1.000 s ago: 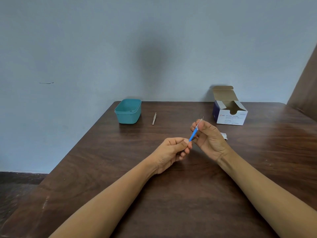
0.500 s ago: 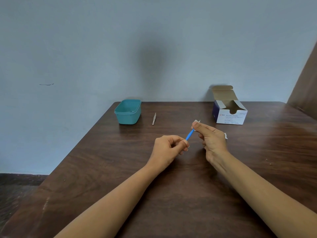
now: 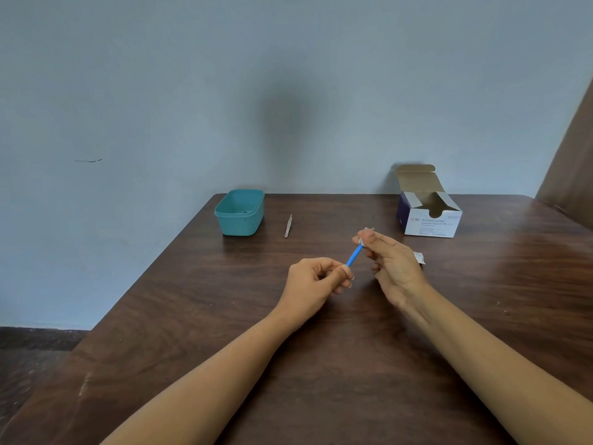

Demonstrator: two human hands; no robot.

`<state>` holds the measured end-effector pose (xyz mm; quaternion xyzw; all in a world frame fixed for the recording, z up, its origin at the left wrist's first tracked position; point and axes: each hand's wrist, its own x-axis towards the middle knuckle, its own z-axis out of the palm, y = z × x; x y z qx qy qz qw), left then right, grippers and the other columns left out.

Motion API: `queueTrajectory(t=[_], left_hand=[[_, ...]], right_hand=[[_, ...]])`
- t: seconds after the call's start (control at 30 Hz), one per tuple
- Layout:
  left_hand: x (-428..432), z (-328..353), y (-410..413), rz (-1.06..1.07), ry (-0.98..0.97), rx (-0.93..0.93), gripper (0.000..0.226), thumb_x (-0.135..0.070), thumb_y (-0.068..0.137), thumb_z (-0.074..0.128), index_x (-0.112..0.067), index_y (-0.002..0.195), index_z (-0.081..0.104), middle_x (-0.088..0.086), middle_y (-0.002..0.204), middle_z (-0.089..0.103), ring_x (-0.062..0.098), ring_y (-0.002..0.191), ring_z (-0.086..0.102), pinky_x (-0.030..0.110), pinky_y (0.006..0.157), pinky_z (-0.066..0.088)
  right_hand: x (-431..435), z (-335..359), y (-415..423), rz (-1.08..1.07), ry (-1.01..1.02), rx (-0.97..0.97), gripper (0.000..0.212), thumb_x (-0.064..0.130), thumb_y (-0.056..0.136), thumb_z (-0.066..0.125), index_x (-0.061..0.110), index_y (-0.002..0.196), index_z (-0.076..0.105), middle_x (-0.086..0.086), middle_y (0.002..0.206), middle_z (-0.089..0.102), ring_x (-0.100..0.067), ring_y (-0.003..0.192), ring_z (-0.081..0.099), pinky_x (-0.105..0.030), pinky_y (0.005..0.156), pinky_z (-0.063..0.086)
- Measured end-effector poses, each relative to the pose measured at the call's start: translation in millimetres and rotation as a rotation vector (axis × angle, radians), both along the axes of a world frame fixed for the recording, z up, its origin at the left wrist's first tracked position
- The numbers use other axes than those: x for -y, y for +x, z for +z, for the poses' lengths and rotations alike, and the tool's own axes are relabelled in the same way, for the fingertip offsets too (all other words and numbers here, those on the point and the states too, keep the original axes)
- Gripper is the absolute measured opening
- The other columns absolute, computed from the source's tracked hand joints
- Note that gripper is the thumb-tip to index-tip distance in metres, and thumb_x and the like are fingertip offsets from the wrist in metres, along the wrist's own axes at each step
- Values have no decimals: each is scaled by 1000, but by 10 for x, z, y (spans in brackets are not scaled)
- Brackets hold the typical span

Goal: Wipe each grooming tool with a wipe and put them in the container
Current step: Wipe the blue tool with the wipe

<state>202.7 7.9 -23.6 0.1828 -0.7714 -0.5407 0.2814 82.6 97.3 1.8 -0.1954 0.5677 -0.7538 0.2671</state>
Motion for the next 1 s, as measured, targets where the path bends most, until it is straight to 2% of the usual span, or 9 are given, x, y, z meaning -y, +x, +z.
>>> queueTrajectory(t=[0.2, 0.4, 0.53, 0.63, 0.83, 1.0], left_hand=[[0, 15, 7, -40, 52, 25, 19, -13, 95, 56, -11, 87, 73, 0, 72, 69, 3, 61, 59, 14, 59, 48], [-1, 15, 12, -26, 87, 11, 12, -14, 91, 63, -10, 88, 74, 6, 76, 73, 6, 62, 62, 14, 59, 49], [6, 17, 12, -19, 93, 14, 10, -17, 88, 67, -11, 90, 75, 8, 80, 74, 8, 64, 64, 16, 60, 52], [-2, 17, 9, -23, 85, 22, 10, -16, 88, 67, -11, 90, 74, 9, 81, 74, 8, 64, 64, 16, 61, 52], [-4, 7, -6, -31, 56, 31, 10, -18, 89, 67, -12, 90, 74, 5, 77, 74, 7, 63, 64, 15, 60, 51], [10, -5, -10, -33, 28, 44, 9, -19, 89, 66, -15, 89, 74, 2, 76, 73, 6, 64, 65, 16, 61, 52]], right_hand=[[-17, 11, -60, 125, -22, 51, 9, 19, 89, 60, 19, 89, 69, 10, 82, 74, -6, 85, 55, -26, 70, 30], [-29, -5, -31, 37, -3, -20, 21, 28, 62, 75, 16, 79, 74, 8, 82, 73, -6, 81, 55, -25, 72, 32], [-8, -23, -26, -11, -16, -15, 8, 21, 71, 76, 16, 77, 72, 6, 79, 71, -5, 78, 54, -19, 69, 36], [4, -33, -5, -42, -24, -34, 18, 29, 65, 76, 15, 76, 72, 7, 75, 70, -4, 74, 53, -19, 69, 37], [18, -71, 0, -85, 6, -93, 18, 34, 80, 70, 18, 73, 71, 6, 80, 70, -5, 78, 52, -22, 72, 37], [23, -78, 3, -64, -1, -133, 17, 27, 88, 63, 17, 77, 71, 7, 79, 69, -2, 73, 53, -20, 68, 37]])
